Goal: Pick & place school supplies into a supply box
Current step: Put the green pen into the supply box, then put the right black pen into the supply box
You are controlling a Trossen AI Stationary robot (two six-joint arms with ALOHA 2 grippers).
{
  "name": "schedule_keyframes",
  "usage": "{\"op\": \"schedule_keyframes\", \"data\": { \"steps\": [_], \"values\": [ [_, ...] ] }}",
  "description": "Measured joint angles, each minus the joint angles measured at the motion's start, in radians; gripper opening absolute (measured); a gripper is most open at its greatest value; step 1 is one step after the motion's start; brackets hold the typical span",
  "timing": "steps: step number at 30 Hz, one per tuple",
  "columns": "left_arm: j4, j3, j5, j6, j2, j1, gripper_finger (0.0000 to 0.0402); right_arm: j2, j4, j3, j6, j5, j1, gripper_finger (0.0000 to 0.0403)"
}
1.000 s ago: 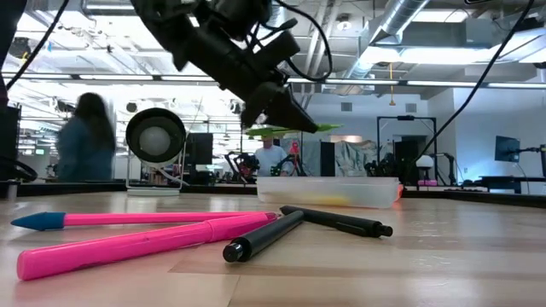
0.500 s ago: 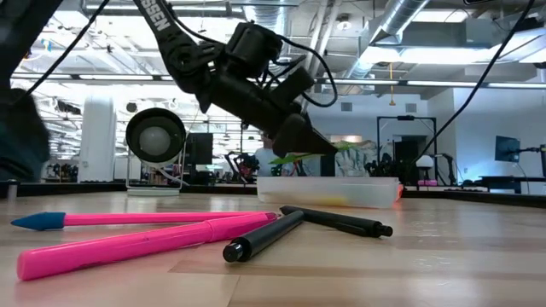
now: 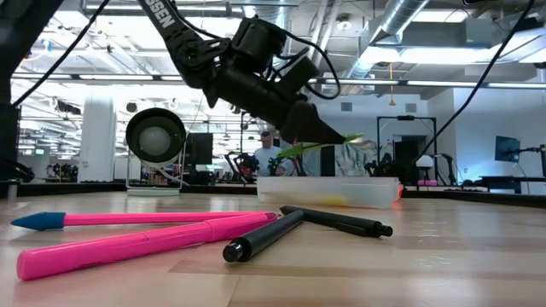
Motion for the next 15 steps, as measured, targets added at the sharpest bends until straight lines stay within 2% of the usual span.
{"op": "schedule_keyframes", "data": {
  "steps": [10,15],
  "values": [
    [0.01,0.0,0.0,-0.067,0.0,0.009,0.0182,0.0,0.004,0.0,0.001,-0.001,0.0,0.012],
    [0.018,0.0,0.032,-0.068,0.0,-0.003,0.0219,0.0,0.005,0.0,0.001,-0.003,-0.001,0.012]
  ]
}}
